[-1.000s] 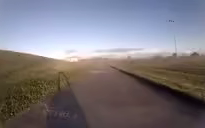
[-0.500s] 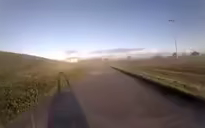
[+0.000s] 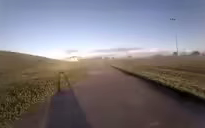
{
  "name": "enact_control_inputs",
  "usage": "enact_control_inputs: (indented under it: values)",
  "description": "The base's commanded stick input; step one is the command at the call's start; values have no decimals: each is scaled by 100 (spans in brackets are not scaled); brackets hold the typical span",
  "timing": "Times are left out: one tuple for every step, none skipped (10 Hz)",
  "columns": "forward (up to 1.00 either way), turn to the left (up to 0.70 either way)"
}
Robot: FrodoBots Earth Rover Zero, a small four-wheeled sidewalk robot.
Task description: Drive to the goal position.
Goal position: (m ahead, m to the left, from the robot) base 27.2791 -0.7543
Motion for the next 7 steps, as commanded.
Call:
enact_control_inputs:
  values:
    - [70,0]
    - [70,0]
    - [70,0]
    - [70,0]
    - [70,0]
    - [70,0]
    - [70,0]
